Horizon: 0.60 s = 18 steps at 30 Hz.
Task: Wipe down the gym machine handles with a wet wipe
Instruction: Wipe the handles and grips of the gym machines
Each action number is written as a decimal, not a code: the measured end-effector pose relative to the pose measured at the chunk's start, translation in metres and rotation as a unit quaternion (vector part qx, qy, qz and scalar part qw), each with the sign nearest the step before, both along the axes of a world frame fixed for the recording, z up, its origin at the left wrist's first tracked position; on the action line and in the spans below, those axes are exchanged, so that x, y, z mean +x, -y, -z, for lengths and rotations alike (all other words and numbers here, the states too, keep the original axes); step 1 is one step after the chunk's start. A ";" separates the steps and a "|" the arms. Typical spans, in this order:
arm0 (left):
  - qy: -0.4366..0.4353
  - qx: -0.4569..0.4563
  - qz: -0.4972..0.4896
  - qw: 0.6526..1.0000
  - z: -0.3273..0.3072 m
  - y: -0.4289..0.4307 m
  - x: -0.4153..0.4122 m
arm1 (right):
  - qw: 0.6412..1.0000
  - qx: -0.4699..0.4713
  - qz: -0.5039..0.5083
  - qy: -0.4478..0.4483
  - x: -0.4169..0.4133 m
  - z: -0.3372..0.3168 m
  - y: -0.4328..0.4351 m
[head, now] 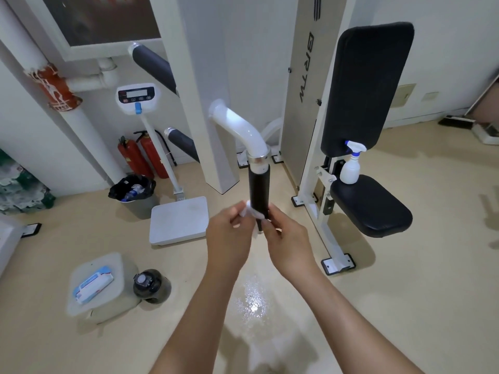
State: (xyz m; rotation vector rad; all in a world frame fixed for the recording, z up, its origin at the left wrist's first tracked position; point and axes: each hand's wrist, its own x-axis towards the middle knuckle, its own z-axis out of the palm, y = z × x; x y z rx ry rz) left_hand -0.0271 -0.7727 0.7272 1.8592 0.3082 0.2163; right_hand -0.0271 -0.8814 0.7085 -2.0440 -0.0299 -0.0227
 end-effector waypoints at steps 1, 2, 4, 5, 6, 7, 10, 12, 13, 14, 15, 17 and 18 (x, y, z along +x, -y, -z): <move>0.008 -0.032 -0.012 0.999 -0.009 -0.001 0.006 | 1.000 -0.004 -0.005 -0.004 0.000 0.001 0.000; 0.013 -0.038 -0.016 0.999 -0.014 -0.001 0.010 | 1.000 -0.005 -0.005 -0.008 0.000 0.000 0.000; 0.028 0.011 0.004 1.000 -0.016 0.002 0.012 | 1.000 -0.008 0.005 -0.009 0.000 -0.001 -0.001; 0.025 0.048 0.016 0.998 -0.012 0.004 0.009 | 1.000 -0.012 0.010 -0.006 0.001 0.000 -0.003; 0.013 0.080 0.030 0.996 -0.003 0.005 0.006 | 1.000 -0.018 0.014 -0.006 0.001 -0.001 -0.004; -0.006 0.099 0.045 0.994 0.008 0.005 0.005 | 1.000 -0.021 0.016 -0.010 0.001 -0.002 -0.005; -0.069 0.141 0.092 0.983 0.032 -0.003 0.013 | 0.999 -0.016 0.043 -0.028 -0.001 -0.004 -0.011; -0.105 0.184 0.158 0.964 0.039 -0.010 0.014 | 0.996 0.016 0.076 -0.036 -0.005 -0.008 -0.015; -0.117 0.201 0.202 0.951 0.043 -0.013 0.009 | 0.994 0.034 0.094 -0.042 -0.006 -0.011 -0.016; -0.120 0.207 0.234 0.942 0.047 -0.016 0.002 | 0.991 0.048 0.113 -0.044 -0.007 -0.015 -0.018; -0.124 0.196 0.245 0.941 0.047 -0.019 -0.007 | 0.989 0.056 0.134 -0.042 -0.008 -0.017 -0.020; -0.135 0.105 0.219 0.961 0.037 -0.032 -0.017 | 0.980 0.064 0.181 -0.053 -0.009 -0.018 -0.026; -0.127 0.045 0.206 0.969 0.029 -0.042 -0.020 | 0.974 0.068 0.204 -0.068 -0.013 -0.019 -0.032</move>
